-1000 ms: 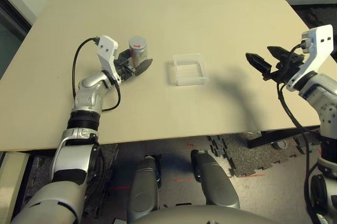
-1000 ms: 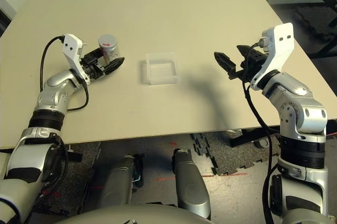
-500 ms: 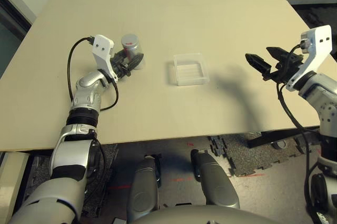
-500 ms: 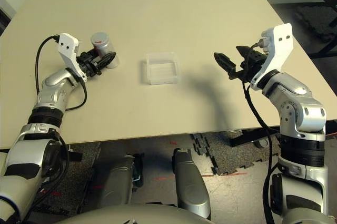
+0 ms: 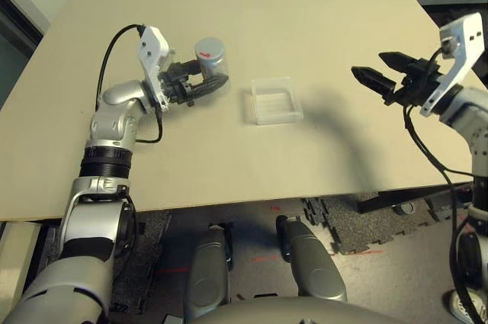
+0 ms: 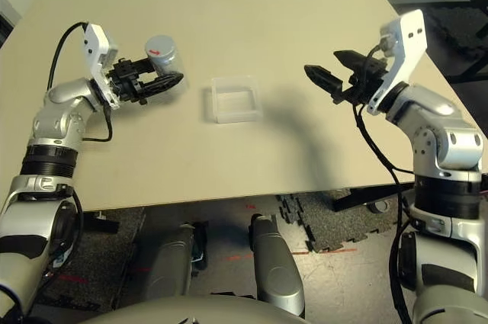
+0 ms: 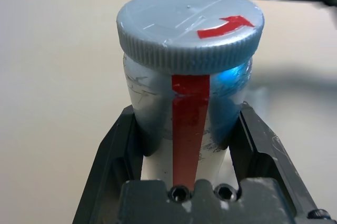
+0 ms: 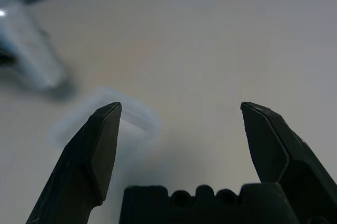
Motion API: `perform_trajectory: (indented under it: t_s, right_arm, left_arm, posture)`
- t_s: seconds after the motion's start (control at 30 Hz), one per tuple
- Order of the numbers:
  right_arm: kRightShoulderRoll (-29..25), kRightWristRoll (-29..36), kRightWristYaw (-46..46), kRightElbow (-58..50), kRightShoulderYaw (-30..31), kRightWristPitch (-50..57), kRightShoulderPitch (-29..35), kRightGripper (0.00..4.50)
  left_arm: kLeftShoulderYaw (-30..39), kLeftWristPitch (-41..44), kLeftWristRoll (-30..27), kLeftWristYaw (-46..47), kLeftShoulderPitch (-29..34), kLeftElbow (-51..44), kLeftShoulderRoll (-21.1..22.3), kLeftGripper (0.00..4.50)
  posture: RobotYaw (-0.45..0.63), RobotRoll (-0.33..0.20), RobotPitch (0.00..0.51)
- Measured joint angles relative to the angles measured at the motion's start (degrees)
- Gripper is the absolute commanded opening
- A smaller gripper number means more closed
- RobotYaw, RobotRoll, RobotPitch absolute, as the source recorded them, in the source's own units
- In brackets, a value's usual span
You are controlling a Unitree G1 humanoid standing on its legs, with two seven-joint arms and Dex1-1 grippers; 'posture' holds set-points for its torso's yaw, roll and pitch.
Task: Pour the medicine from the bottle into the box.
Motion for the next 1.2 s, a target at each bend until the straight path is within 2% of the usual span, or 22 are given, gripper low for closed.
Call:
perform_trajectory:
  t_s: [0.13,0.3,0.57,0.8,0.9,1.03,1.2]
  right_arm:
    - [2.7,1.7,3.8,-1.4,5.2,1.7,-5.0,4.50]
    - [5.7,3.5,7.1,-3.3,10.0,3.7,-9.1,4.50]
    - [8.9,5.0,8.4,-4.3,12.5,6.1,-12.6,4.50]
    - [8.7,3.1,10.9,-4.1,15.2,4.5,-13.5,4.50]
    - [8.9,1.6,11.4,-3.1,16.0,3.1,-13.7,3.84]
    - [8.9,-0.6,11.5,-2.1,16.5,1.3,-14.2,2.58]
    - [8.8,-2.0,12.7,-1.4,17.0,-0.5,-14.3,2.58]
  left_arm:
    - [-1.7,2.5,-1.3,-0.3,-0.6,-3.8,-2.3,2.45]
    - [-4.1,2.6,-1.3,-1.3,-0.4,-4.0,-3.9,2.45]
    - [-6.2,0.6,-0.7,-3.5,-0.8,-3.4,-4.5,2.45]
    - [-6.7,0.0,-0.7,-4.5,-2.3,-2.2,-4.9,2.45]
    - [-6.9,-0.3,-0.4,-4.9,-2.4,-1.5,-5.0,2.45]
    - [-7.1,-0.4,-0.3,-5.5,-2.4,-1.4,-5.0,2.45]
    - [-7.1,-0.6,0.3,-5.5,-2.4,-1.5,-5.0,2.45]
  posture:
    - [-0.12,0.000,0.227]
    - [-0.11,0.000,0.226]
    - [-0.11,0.000,0.220]
    - [-0.11,0.000,0.209]
    - [-0.11,0.000,0.207]
    - [-0.11,0.000,0.205]
    - [-0.12,0.000,0.201]
